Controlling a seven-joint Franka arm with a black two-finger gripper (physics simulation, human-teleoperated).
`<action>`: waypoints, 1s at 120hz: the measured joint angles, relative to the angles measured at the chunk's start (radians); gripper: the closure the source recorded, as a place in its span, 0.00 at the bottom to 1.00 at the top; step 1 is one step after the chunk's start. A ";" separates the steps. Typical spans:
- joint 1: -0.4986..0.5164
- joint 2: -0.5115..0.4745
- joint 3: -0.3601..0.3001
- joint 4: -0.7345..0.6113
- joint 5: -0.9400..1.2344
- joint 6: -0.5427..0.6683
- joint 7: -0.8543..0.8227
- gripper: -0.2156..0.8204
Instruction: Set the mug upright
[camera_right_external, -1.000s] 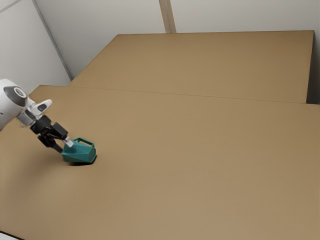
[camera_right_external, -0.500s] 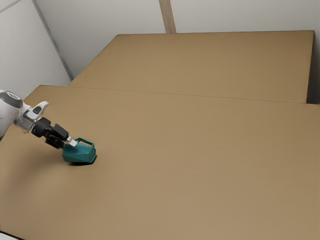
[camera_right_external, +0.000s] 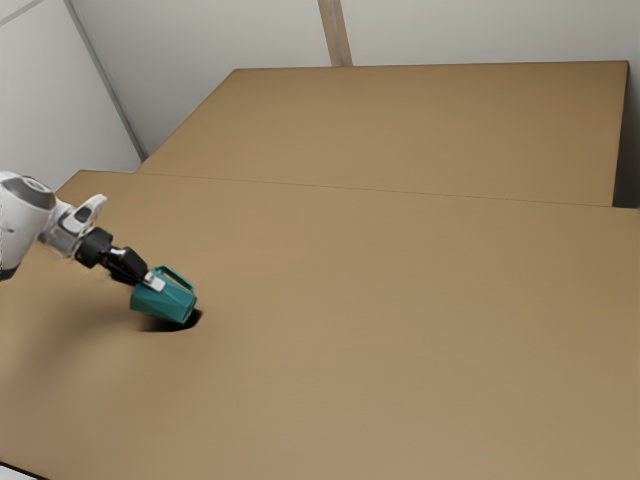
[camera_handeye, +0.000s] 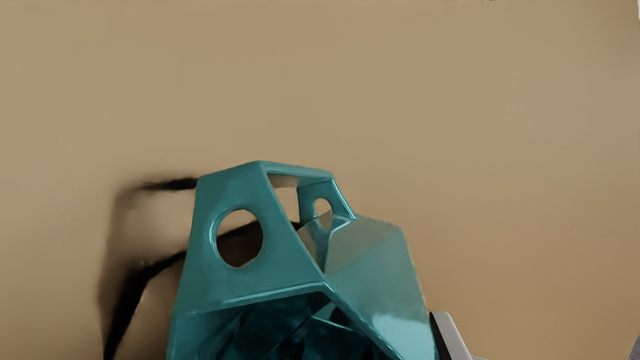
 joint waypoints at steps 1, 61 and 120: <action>-0.002 -0.003 0.000 0.000 0.000 0.000 0.000 0.93; -0.306 -0.105 0.009 -0.009 0.337 0.194 -0.096 0.96; -0.483 -0.139 0.009 -0.090 0.740 0.338 -0.347 0.96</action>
